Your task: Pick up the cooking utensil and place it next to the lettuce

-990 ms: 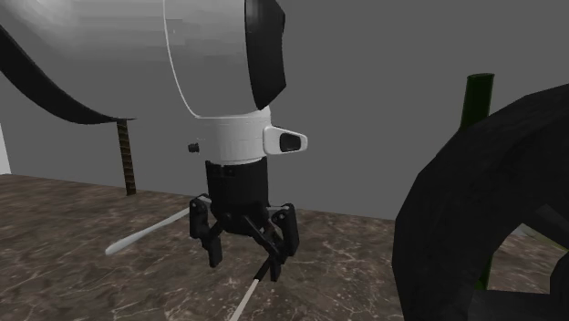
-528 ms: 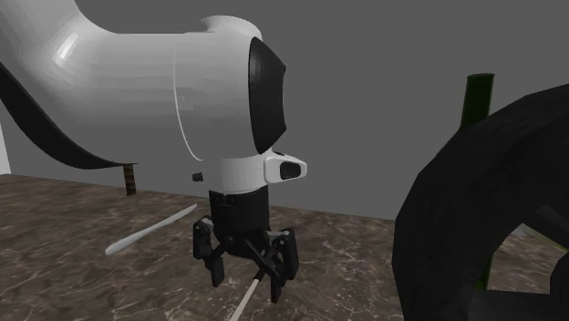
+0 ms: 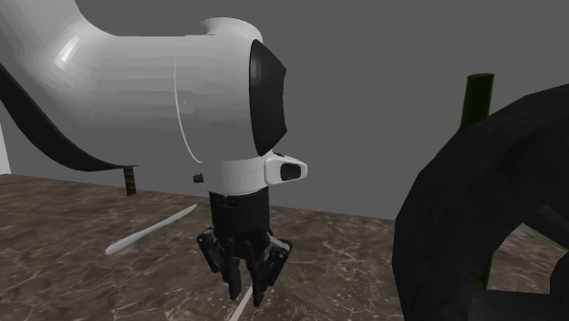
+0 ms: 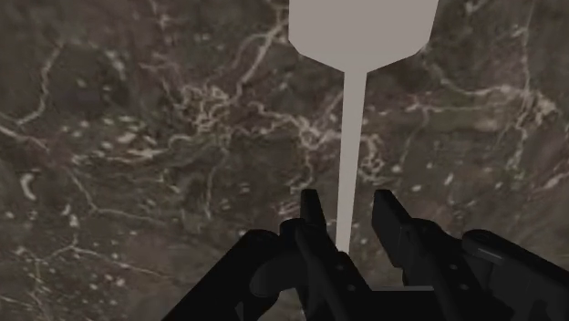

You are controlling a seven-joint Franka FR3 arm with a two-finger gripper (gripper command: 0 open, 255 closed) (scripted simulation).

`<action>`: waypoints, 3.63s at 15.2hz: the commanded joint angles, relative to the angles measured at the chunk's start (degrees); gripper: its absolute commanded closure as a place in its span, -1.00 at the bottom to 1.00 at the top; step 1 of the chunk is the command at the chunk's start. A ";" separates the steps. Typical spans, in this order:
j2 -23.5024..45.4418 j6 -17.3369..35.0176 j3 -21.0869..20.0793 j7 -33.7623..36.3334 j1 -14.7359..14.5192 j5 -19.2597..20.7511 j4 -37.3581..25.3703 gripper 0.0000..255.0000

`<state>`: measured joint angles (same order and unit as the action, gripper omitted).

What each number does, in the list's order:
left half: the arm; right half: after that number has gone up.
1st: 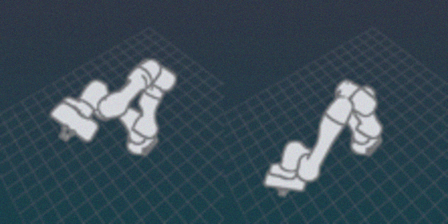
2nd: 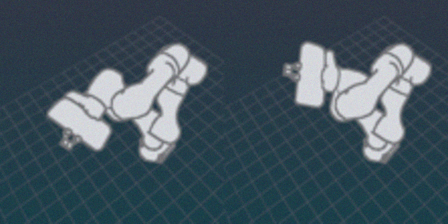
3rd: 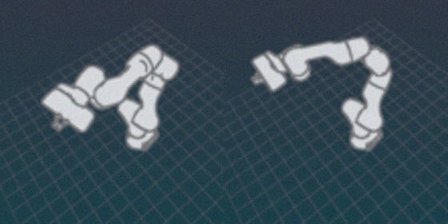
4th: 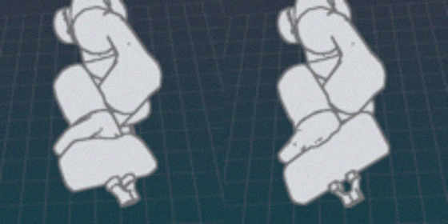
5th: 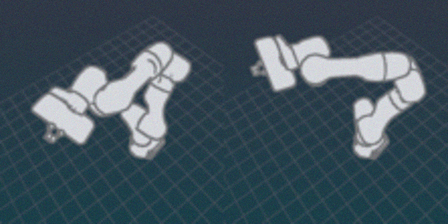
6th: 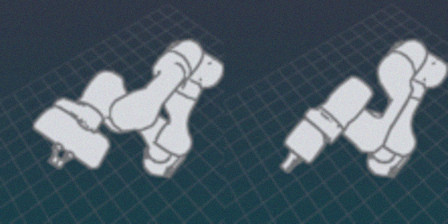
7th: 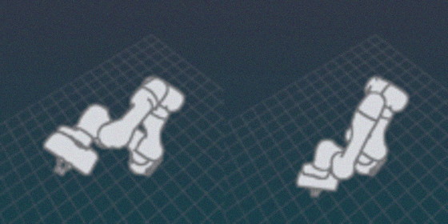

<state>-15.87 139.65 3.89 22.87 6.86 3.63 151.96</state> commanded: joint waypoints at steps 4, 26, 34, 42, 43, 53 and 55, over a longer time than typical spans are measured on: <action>0.00 0.00 0.00 0.00 0.00 0.00 0.00 1.00; -8.55 -16.22 -0.39 -0.32 -0.09 -0.31 -7.67 1.00; -10.60 -22.91 -0.55 -0.47 -0.15 -0.46 -12.32 1.00; -11.68 -29.33 -0.71 -0.62 -0.21 -0.62 -17.66 1.00; -11.75 -30.11 -0.73 -0.64 -0.21 -0.63 -18.37 1.00; -12.42 -36.10 1.25 -3.55 0.78 0.09 -23.81 1.00; -12.71 -36.13 3.40 -6.32 1.82 0.97 -23.70 1.00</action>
<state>-28.72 103.59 6.41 17.77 8.27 4.25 128.52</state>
